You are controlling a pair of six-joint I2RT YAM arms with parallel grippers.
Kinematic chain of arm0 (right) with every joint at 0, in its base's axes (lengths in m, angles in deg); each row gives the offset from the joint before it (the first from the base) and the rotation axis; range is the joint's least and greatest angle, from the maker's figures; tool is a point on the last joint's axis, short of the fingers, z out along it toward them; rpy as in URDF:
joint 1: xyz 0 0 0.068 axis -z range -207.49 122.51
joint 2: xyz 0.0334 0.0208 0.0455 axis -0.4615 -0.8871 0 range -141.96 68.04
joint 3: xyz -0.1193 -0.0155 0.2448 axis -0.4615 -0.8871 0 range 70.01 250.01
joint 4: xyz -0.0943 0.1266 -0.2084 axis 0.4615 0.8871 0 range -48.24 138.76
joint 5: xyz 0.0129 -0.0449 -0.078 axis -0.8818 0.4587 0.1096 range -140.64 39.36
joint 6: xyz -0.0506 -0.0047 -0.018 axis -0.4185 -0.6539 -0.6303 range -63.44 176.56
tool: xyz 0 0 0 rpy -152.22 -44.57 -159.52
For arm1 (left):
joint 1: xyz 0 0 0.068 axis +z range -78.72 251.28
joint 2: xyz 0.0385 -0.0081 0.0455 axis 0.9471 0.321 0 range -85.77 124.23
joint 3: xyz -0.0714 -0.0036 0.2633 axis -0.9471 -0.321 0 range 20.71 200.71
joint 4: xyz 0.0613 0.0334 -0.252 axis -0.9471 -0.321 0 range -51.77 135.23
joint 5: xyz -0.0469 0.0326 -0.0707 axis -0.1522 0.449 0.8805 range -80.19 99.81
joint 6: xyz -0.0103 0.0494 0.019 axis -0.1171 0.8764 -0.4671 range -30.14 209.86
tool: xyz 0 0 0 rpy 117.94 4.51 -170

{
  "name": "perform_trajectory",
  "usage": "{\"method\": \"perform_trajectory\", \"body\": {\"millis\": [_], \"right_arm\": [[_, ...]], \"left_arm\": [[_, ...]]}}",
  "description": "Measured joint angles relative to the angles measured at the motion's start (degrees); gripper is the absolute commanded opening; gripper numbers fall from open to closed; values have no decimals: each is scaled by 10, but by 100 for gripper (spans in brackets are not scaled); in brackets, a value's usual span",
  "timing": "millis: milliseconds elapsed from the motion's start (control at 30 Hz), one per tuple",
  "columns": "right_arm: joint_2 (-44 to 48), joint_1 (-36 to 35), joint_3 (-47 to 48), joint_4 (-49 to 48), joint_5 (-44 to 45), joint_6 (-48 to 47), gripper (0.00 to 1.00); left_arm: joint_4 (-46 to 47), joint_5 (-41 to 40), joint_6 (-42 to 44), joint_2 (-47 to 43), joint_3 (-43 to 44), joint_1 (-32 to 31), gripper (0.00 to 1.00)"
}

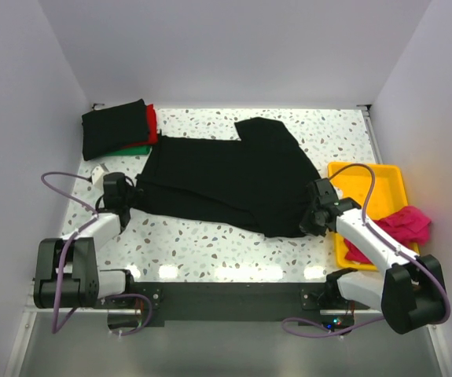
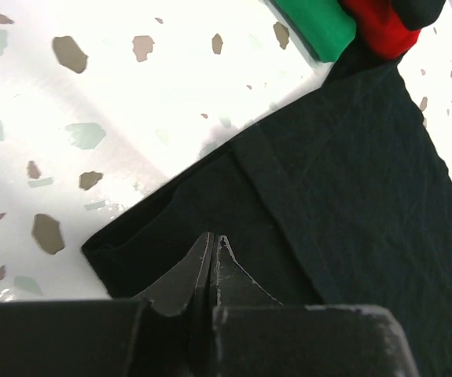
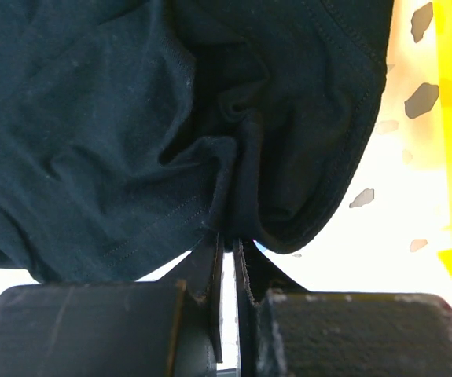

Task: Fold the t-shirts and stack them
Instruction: Fold the tshirt

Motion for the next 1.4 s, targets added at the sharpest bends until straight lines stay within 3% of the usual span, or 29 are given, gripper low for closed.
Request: {"method": "perform_trajectory", "body": {"millis": [33, 133, 467, 633, 900, 967, 1067, 1200, 1300, 1400], "right_arm": [[0, 0, 2, 1, 0, -2, 0], [0, 0, 6, 2, 0, -10, 0], [0, 0, 14, 5, -3, -25, 0], [-6, 0, 21, 6, -3, -30, 0], [-24, 1, 31, 7, -3, -37, 0], [-25, 1, 36, 6, -3, -38, 0], [-26, 2, 45, 5, -3, -43, 0], [-36, 7, 54, 5, -5, -48, 0], [-37, 12, 57, 7, -6, -53, 0], [-37, 18, 64, 10, -8, -58, 0]], "left_arm": [[-8, -3, 0, -6, 1, 0, 15], [-39, -14, 0, -29, 1, 0, 44], [-89, -42, -7, -37, 0, 0, 46], [-96, -46, -15, -6, 0, 0, 55], [-76, -63, -18, 37, 19, 0, 59], [-77, -68, -20, 45, 25, 0, 58], [-77, -74, -21, 50, 27, 0, 49], [-78, -78, -22, 71, 39, 0, 14], [-77, -73, -21, 79, 43, 0, 0], [-87, -69, -19, 79, 49, 0, 0]]}}
